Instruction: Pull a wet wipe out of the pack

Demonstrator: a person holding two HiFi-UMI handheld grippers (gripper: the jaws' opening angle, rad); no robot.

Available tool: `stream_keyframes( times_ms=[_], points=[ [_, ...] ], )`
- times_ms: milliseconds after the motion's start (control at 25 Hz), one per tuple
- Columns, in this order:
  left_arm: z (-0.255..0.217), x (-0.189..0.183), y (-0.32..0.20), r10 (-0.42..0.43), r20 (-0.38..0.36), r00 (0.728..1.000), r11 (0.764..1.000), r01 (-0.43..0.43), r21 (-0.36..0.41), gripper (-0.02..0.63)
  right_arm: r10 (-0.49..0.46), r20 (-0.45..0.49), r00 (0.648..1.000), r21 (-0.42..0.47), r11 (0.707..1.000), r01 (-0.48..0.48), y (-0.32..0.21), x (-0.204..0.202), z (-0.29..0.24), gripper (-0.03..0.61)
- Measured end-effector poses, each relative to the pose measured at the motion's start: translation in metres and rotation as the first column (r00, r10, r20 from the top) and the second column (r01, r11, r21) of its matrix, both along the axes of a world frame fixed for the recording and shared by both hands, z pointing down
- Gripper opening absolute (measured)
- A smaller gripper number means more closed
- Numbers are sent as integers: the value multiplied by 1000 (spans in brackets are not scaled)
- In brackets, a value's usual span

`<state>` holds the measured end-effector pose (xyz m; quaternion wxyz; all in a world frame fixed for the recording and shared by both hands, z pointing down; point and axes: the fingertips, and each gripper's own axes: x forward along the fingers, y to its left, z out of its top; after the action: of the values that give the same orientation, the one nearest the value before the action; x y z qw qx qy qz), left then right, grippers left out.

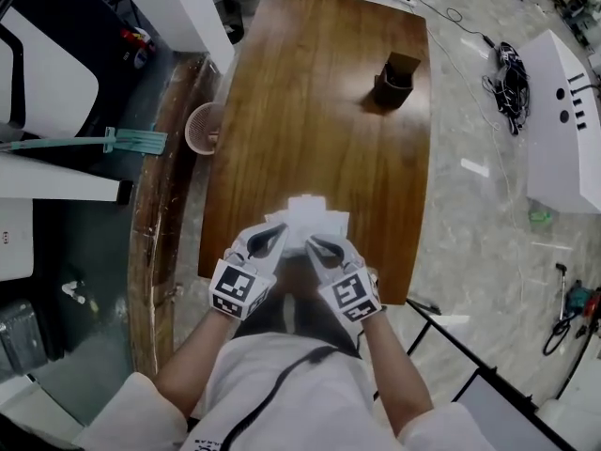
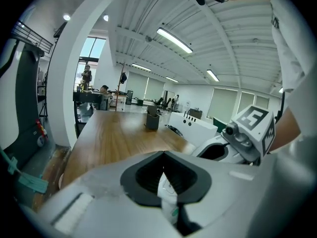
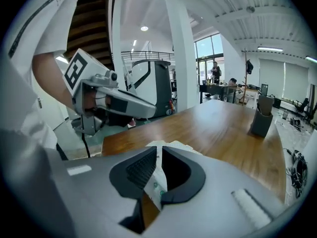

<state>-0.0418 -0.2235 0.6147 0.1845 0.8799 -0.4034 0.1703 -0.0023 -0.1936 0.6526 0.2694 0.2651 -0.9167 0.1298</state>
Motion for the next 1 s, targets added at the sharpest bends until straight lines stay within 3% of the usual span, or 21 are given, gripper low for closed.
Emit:
stream_keyframes(
  times_ms=[200,440,640,840,1000],
  points=[
    [2,-1,1,-16,-13,1000,1000,16,-14,6,-36,-35,999,-35,999,35,6,-4,18,75],
    [2,-8,2,-20,-4,1000,1000,20,-12,6,-33,-54,998,-56,998,30,3,-4,29,80],
    [-2,-10,4,-28,-8,1000,1000,28,-6,6,-66,-147,987,-76,996,55,2,-5,39,80],
    [-8,-10,5,-35,-17,999,999,35,0,6,-111,-188,976,-134,987,86,5,-10,42,44],
    [-14,-15,7,-42,-15,999,999,43,15,6,-64,-186,980,-134,990,39,5,-8,40,21]
  ],
)
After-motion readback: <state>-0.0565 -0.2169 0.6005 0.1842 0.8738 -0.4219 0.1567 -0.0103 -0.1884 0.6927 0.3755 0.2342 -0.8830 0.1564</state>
